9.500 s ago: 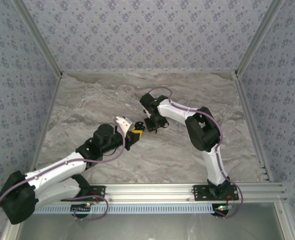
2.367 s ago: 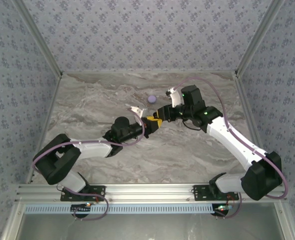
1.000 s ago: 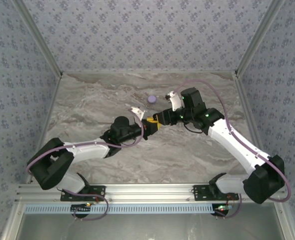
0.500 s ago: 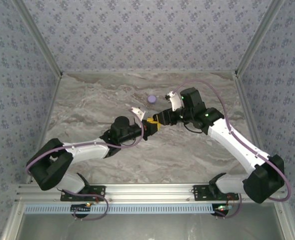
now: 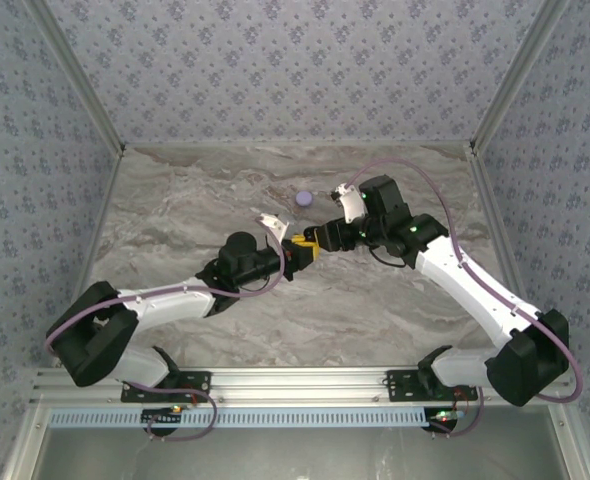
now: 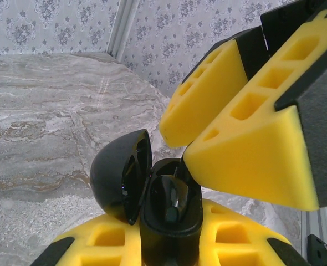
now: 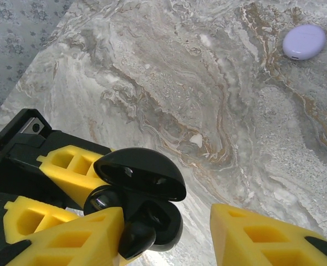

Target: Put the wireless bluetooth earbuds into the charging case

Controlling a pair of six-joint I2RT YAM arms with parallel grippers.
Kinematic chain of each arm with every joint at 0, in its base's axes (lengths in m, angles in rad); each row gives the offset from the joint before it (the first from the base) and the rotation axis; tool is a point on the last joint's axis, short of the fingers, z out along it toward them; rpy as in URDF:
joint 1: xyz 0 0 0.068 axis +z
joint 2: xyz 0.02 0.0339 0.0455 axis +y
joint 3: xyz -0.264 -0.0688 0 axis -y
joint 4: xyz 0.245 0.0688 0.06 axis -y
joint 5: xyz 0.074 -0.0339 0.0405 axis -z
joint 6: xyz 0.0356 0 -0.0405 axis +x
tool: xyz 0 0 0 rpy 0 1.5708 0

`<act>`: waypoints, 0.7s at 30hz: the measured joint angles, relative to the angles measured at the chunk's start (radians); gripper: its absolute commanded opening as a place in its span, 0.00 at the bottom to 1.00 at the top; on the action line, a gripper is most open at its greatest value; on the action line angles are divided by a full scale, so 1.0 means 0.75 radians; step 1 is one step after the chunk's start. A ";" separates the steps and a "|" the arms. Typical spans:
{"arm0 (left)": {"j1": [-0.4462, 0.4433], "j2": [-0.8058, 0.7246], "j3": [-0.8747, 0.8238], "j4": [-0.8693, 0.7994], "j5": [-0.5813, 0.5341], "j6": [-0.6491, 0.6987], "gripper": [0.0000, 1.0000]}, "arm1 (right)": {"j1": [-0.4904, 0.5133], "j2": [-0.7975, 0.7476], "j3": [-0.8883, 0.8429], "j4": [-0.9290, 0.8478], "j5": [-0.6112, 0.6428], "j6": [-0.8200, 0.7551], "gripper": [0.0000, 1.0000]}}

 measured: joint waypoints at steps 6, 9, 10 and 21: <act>0.000 -0.001 0.000 -0.019 -0.015 0.005 0.07 | 0.002 0.001 0.002 -0.010 0.038 -0.005 0.46; 0.000 -0.001 0.000 -0.031 -0.016 0.005 0.07 | 0.002 0.001 0.002 -0.017 0.064 -0.006 0.46; 0.000 -0.001 0.000 -0.033 -0.016 0.005 0.07 | 0.002 0.001 0.002 -0.019 0.070 -0.006 0.46; 0.000 -0.010 0.001 -0.044 -0.015 0.024 0.07 | 0.002 0.004 0.003 -0.039 0.141 -0.008 0.44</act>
